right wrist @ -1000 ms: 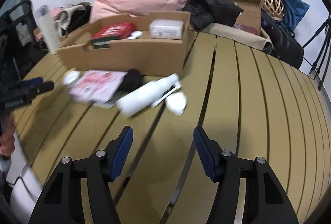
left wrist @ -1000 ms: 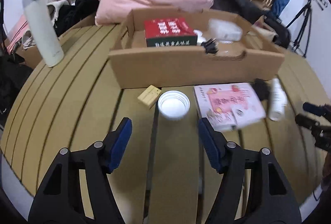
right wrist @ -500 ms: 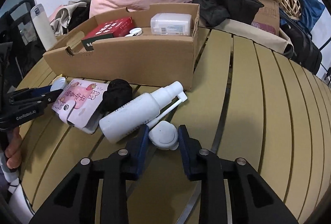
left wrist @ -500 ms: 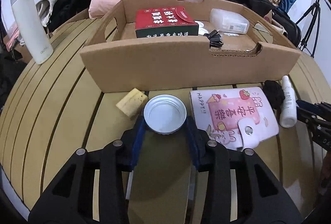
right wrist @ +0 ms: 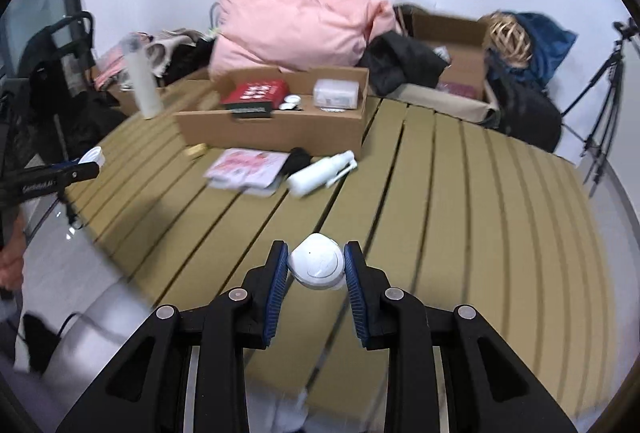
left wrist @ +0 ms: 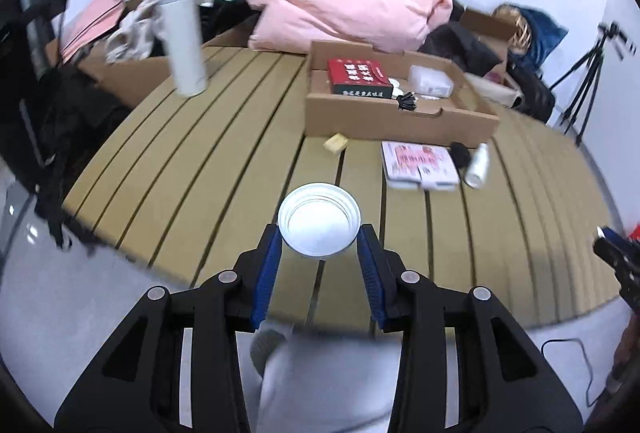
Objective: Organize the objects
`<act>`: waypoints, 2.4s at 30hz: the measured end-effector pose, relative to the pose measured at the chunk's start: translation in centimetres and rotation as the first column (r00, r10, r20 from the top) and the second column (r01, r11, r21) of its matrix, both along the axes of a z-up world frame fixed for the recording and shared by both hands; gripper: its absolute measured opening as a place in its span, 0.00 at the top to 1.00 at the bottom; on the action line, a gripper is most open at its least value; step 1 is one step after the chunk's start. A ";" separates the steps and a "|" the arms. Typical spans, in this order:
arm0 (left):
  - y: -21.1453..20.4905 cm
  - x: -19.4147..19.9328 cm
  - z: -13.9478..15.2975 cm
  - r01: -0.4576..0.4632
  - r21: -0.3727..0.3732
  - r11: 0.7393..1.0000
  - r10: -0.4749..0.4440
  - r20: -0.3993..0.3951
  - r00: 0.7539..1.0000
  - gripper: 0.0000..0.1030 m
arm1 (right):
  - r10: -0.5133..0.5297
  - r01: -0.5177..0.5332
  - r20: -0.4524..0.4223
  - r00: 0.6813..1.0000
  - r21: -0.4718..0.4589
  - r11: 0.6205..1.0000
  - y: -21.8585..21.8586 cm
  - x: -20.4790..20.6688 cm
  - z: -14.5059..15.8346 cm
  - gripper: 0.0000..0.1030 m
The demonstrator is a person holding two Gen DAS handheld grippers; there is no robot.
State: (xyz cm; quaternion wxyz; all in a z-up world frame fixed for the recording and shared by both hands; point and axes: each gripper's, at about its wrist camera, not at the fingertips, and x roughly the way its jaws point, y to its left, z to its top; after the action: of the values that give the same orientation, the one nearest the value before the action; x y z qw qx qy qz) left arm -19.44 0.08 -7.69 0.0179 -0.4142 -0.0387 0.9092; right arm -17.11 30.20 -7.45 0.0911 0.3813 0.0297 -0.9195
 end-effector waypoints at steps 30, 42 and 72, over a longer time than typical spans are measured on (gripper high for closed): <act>2.5 -26.5 -3.0 0.164 0.052 0.985 -0.171 0.216 0.961 0.66 | 0.081 -0.075 0.047 0.996 -0.123 0.990 -5.0 -25.9 2.0 0.69; 2.3 -32.5 -6.3 0.185 0.063 0.981 -0.195 0.214 0.957 0.30 | 0.055 -0.034 0.148 0.987 -0.144 0.989 -8.1 -40.5 -4.4 0.07; -8.1 5.2 13.2 0.201 -0.054 0.978 -0.207 -0.156 0.966 0.00 | 0.196 -0.195 -0.037 0.980 0.030 0.980 -3.7 5.0 11.6 0.07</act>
State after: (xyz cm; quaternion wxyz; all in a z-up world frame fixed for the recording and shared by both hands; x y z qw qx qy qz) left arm -14.27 -8.01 5.47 0.1067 -0.3414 0.0229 0.9336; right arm -12.13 26.52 4.18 0.1753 0.3593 0.0808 -0.9130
